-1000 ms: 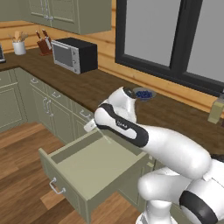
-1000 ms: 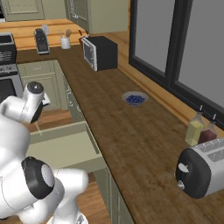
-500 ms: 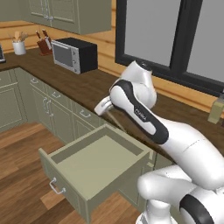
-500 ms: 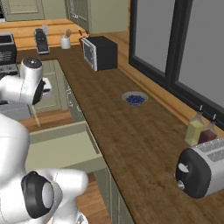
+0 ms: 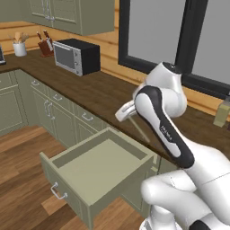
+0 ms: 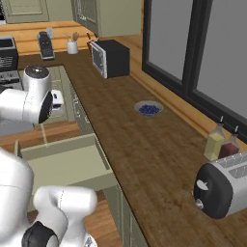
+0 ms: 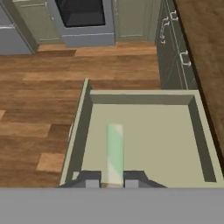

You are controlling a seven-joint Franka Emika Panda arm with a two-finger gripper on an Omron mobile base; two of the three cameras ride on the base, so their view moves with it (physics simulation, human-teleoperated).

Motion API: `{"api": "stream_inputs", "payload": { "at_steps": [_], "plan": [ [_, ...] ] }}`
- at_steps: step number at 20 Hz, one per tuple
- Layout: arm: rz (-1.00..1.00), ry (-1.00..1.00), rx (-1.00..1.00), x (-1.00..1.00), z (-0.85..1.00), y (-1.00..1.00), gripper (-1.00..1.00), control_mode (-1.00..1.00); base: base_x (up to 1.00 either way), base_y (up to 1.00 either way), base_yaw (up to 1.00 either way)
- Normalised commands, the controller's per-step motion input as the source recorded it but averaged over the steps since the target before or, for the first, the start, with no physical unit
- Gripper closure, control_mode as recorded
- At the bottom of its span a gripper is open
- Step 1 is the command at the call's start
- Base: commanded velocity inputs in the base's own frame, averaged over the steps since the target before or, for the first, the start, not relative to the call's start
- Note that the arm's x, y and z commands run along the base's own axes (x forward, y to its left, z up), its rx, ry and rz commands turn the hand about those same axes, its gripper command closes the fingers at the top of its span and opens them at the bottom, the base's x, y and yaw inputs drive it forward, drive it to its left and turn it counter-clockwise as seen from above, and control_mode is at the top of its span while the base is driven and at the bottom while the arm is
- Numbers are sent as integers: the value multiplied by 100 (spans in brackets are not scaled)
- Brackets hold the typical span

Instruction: Take a straw from the drawer in front and place it inside the glass cup on the dining counter.

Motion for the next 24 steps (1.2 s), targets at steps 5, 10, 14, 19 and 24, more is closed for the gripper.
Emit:
{"api": "stream_inputs", "payload": {
  "at_steps": [5,10,14,19,24],
  "plan": [
    [-3,-3,0,-39,0,-25,100,100,-38,-11,-2],
    [0,0,0,0,0,0,100,100,-100,12,18],
    [0,0,0,0,0,0,100,100,-50,62,81],
    [0,0,0,0,0,0,100,100,-19,71,90],
    [0,0,0,0,0,0,100,100,-9,86,83]
  ]
}}
